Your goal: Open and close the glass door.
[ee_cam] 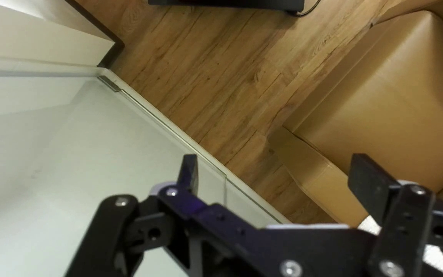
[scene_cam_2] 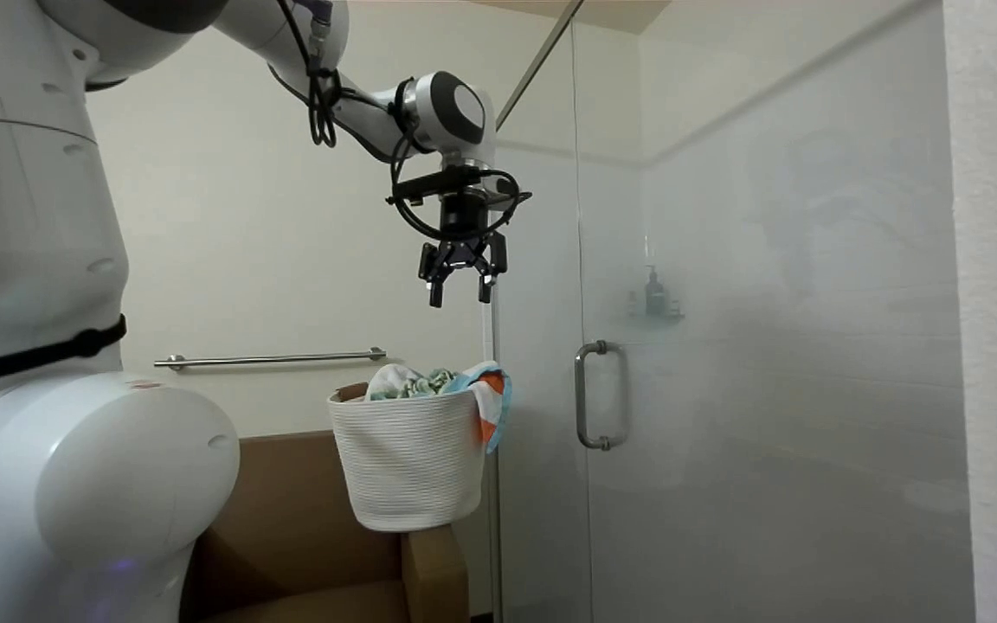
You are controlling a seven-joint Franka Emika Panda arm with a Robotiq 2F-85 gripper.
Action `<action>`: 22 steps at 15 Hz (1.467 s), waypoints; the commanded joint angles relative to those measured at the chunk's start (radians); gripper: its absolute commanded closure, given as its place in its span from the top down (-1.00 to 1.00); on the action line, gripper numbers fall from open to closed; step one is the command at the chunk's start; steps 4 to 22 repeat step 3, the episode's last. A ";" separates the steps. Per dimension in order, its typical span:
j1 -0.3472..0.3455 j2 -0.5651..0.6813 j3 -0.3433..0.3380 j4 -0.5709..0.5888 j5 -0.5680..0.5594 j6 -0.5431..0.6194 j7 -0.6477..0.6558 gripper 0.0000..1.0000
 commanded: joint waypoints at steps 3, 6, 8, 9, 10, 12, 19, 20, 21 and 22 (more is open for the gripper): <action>-0.019 0.005 0.017 0.003 0.003 -0.002 -0.003 1.00; -0.019 0.005 0.017 0.003 0.003 -0.002 -0.003 1.00; -0.019 0.005 0.017 0.003 0.003 -0.002 -0.003 1.00; -0.019 0.005 0.017 0.003 0.003 -0.002 -0.003 1.00; -0.019 0.005 0.017 0.003 0.003 -0.002 -0.003 1.00; -0.019 0.005 0.017 0.003 0.003 -0.002 -0.003 1.00; -0.019 0.005 0.017 0.003 0.003 -0.002 -0.003 1.00; -0.019 0.005 0.017 0.003 0.003 -0.002 -0.003 1.00; -0.019 0.005 0.017 0.003 0.003 -0.002 -0.003 1.00; -0.019 0.005 0.017 0.003 0.003 -0.002 -0.003 1.00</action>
